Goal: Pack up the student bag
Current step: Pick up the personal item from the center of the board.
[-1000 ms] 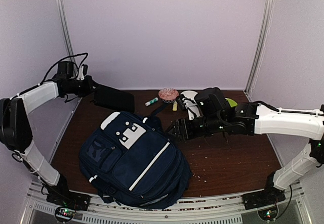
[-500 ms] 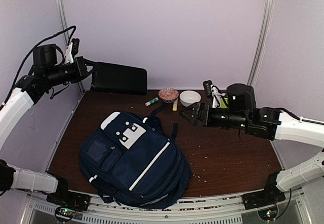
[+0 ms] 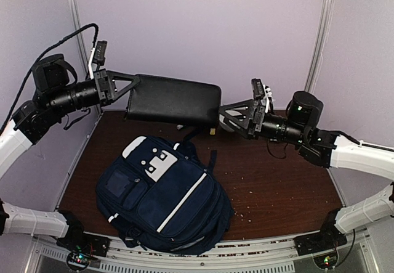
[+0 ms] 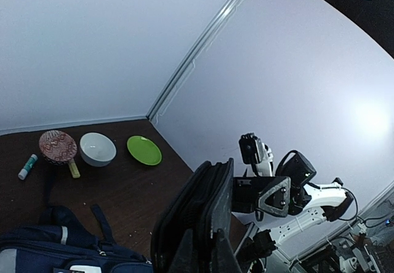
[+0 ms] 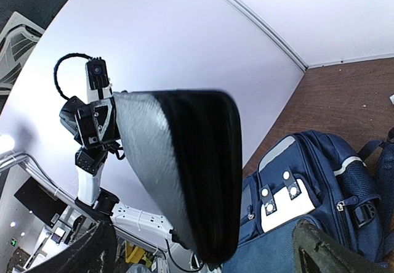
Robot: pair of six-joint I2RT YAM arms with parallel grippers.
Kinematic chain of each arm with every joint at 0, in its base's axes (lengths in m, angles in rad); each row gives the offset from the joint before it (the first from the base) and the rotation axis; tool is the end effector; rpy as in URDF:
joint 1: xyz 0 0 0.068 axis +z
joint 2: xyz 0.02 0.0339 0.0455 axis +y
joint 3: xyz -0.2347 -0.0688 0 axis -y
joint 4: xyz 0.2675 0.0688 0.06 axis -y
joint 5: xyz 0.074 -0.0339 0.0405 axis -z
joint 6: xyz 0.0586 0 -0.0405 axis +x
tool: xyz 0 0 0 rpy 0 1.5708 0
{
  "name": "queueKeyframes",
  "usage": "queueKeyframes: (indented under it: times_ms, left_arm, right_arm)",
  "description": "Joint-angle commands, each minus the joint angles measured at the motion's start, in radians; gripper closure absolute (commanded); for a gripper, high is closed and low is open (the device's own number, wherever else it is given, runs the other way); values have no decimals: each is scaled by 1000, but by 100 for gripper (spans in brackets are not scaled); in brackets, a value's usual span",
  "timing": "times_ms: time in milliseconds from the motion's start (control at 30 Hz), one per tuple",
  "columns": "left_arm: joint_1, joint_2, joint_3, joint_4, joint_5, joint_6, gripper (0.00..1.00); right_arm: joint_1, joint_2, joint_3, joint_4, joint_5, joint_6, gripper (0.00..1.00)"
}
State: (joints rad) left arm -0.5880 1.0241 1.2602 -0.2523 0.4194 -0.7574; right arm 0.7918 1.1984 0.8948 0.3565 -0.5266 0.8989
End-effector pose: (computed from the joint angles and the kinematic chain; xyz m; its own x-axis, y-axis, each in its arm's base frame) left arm 0.2127 -0.1705 0.4328 -0.5906 -0.3604 -0.7220 0.6050 0.3943 -0.6917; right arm 0.2125 0.2572 0.3160 -0.7343 0.2193 -0.6424 -0.6315 0.1263 0.7650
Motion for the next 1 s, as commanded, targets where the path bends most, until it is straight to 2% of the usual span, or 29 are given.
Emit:
queueKeyframes:
  times_ms: [0,133,333,433,700,767,833,900,933,967]
  left_arm:
    - [-55,8,25,180,-9,-37,100]
    - [-84,22,52,183,-10,-30,100]
    - [-95,42,76,171,5,-34,100]
    - [-96,44,68,177,4,-40,100]
    - [-96,87,74,191,4,-33,100]
    - [-96,109,85,193,0,-25,100]
    - [-96,133,95,200,5,-20,100]
    - [-96,159,108,210,17,-14,100]
    - [-96,170,118,206,19,-4,98]
    - [-96,179,128,194,17,7,87]
  right_arm:
    - [-12,20,32,80,-16,34,0]
    - [-20,28,30,41,37,2,0]
    - [-24,101,52,226,-101,76,0]
    - [-25,129,53,330,-151,153,6]
    - [-23,149,24,580,-237,334,38]
    - [-23,123,12,537,-236,317,48]
    - [-23,96,0,494,-233,293,64]
    - [-25,59,-15,467,-221,279,75]
    - [-25,41,-20,447,-210,268,80]
    - [-26,21,-23,419,-199,245,82]
